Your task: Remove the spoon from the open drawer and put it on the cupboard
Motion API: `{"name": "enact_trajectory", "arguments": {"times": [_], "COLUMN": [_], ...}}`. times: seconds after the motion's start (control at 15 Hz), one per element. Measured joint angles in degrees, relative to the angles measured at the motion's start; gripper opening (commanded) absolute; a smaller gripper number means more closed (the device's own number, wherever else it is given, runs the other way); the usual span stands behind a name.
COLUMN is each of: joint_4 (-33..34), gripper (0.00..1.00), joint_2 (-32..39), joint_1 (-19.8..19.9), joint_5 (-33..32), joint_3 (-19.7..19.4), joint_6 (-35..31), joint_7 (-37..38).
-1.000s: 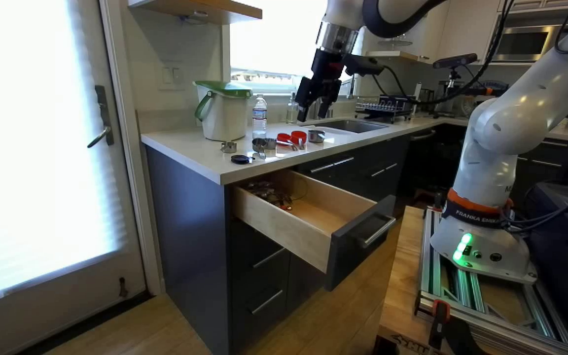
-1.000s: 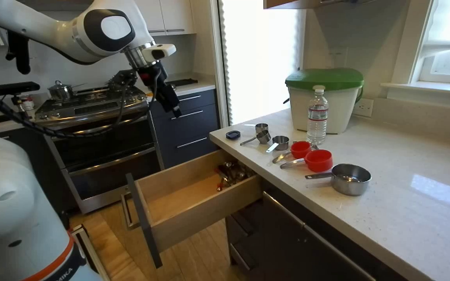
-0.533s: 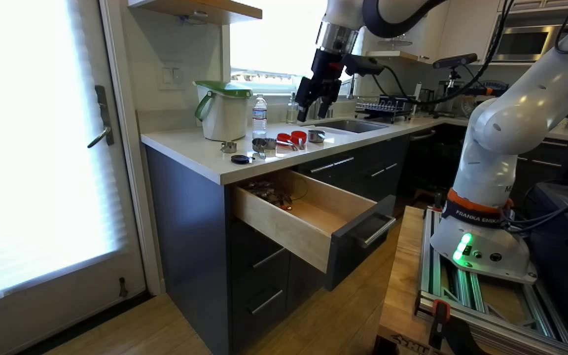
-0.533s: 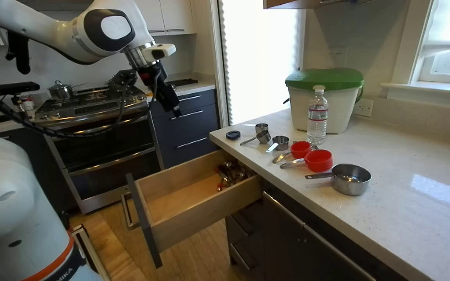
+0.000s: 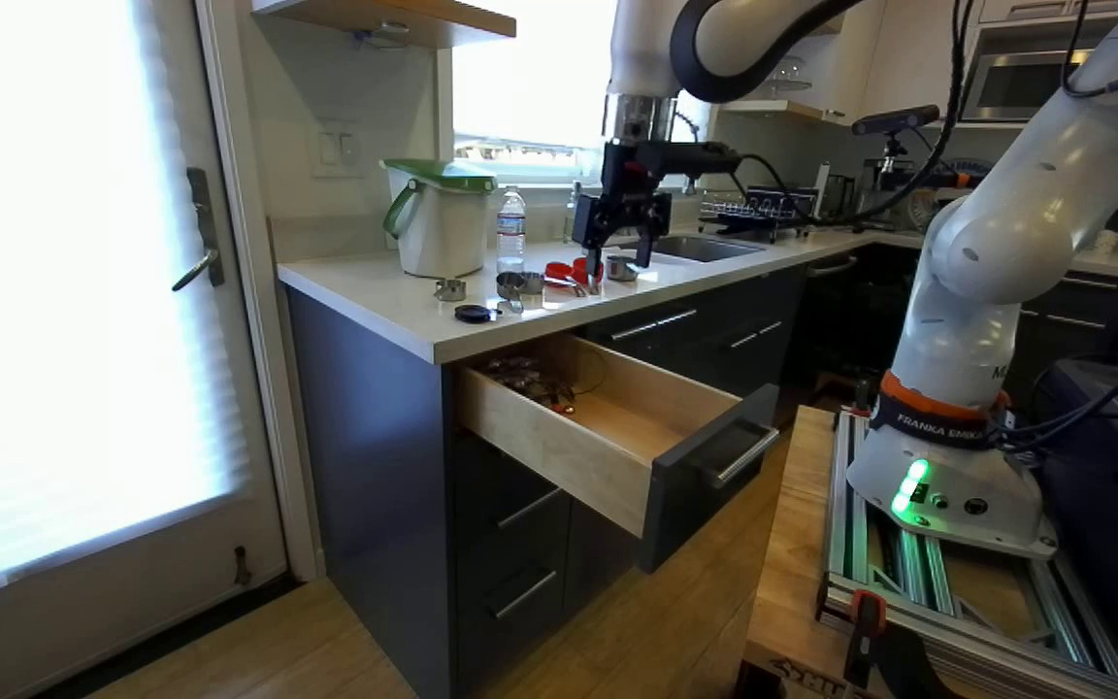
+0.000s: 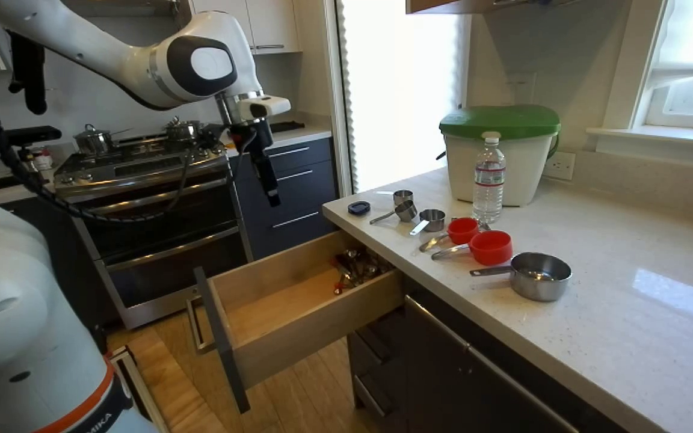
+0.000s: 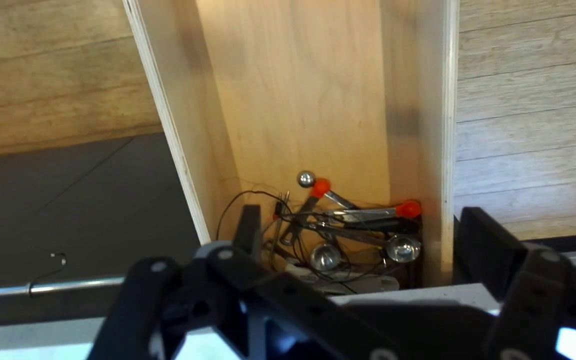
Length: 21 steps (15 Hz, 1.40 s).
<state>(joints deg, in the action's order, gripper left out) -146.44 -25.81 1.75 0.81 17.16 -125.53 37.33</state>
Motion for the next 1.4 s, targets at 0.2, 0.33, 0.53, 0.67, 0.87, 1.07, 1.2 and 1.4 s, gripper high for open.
{"name": "enact_trajectory", "arguments": {"times": [0.2, 0.33, 0.53, 0.67, 0.87, 1.07, 1.2, 1.4], "joint_4": [1.00, 1.18, 1.15, 1.01, 0.43, -0.75, -1.24, -0.86], "gripper": [1.00, 1.00, 1.00, 1.00, 1.00, 1.00, 1.00, 1.00], "joint_2": [5.49, 8.62, 12.89, 15.51, 18.98, 21.99, 23.38, 23.33], "joint_1": [-0.04, -0.13, -0.66, -1.22, -1.83, -1.85, -1.92, -2.33], "joint_5": [0.35, 0.98, 2.59, 3.86, 4.33, 2.72, 1.95, 1.95], "joint_3": [-0.68, -1.67, -3.43, -4.53, -5.67, -6.55, -7.44, -7.76], "joint_6": [-0.92, -3.14, -8.33, -11.95, -17.21, -21.56, -23.37, -23.36], "joint_7": [3.31, 4.17, 4.18, 3.93, 3.82, 4.38, 4.42, 4.36]}}
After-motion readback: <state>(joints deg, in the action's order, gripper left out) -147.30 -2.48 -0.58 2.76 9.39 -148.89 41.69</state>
